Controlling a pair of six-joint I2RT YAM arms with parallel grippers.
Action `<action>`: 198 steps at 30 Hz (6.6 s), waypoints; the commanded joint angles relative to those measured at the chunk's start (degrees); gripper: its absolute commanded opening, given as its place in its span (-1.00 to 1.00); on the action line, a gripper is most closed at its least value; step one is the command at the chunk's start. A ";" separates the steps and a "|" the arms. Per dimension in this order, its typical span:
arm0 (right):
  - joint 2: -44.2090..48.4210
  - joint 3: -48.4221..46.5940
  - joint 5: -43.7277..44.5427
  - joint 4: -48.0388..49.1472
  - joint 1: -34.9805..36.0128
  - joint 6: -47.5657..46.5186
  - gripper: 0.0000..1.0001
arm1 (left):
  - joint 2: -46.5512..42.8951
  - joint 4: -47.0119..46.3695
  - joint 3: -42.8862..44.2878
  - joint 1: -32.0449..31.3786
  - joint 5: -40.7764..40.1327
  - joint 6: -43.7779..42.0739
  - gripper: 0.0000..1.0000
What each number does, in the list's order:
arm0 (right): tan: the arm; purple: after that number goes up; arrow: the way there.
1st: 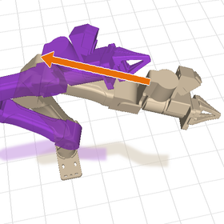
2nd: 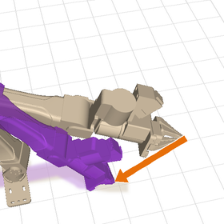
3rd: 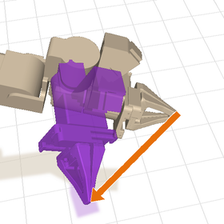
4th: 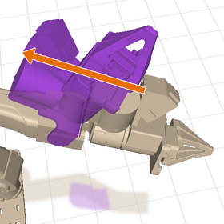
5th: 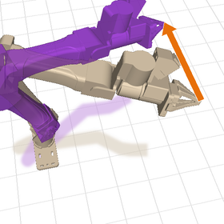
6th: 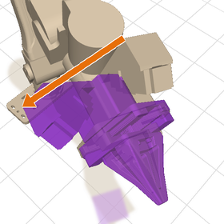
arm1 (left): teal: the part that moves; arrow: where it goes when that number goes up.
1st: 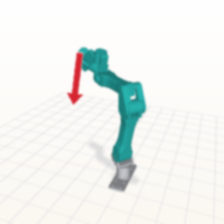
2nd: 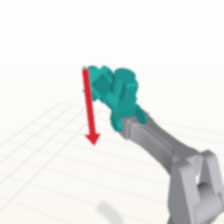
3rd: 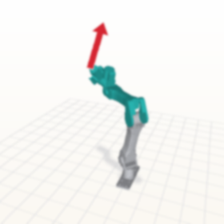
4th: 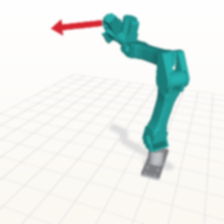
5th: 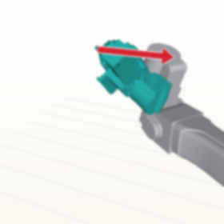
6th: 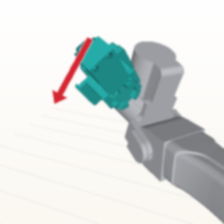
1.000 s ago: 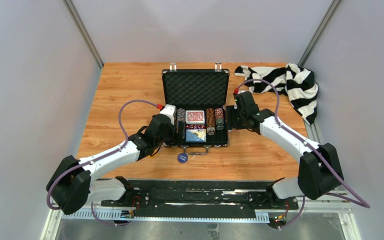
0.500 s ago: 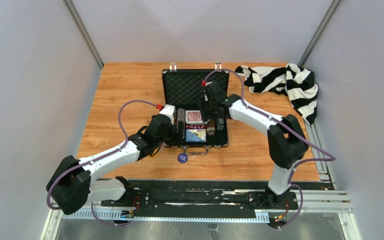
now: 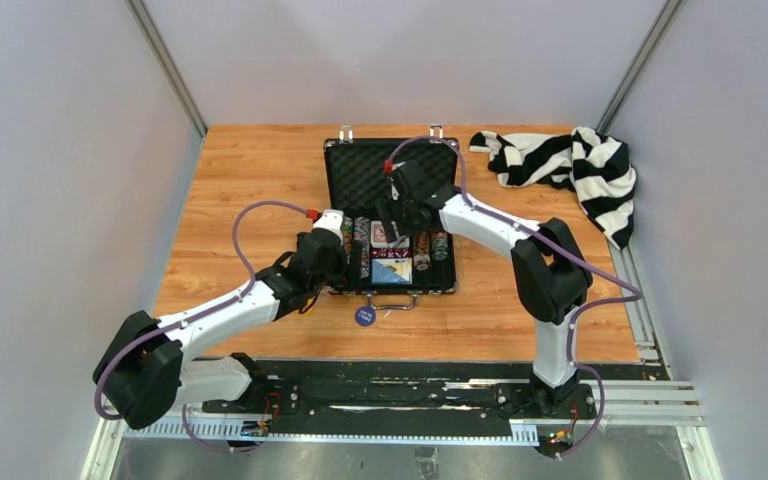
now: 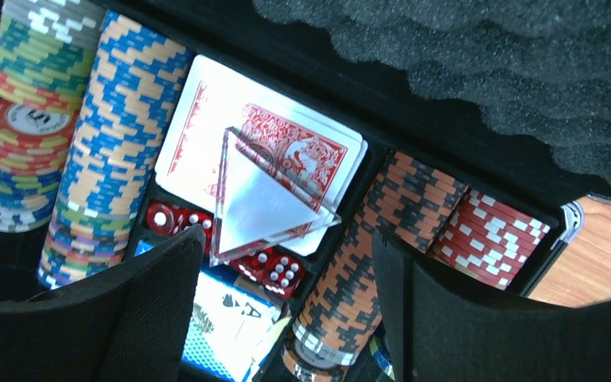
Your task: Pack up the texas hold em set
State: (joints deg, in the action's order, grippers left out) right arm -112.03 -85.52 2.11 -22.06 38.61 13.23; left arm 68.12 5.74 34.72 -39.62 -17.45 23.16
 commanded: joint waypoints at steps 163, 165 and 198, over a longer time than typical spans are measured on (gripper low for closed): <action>7.92 23.38 2.85 2.47 27.84 8.27 0.36 | -4.13 -8.49 -14.61 17.96 13.64 17.35 0.91; 7.96 23.41 2.69 2.47 27.84 8.17 0.27 | -4.09 -8.54 -14.60 17.89 13.61 17.21 0.91; 9.88 21.53 0.72 2.84 27.92 4.94 0.43 | -3.96 -8.64 -14.67 17.97 13.66 17.03 0.90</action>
State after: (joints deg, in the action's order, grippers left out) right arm -99.70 -62.37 3.75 -19.20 66.76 18.46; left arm 64.40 -2.92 20.64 -22.22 -4.03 40.66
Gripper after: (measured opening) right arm 0.704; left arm 0.953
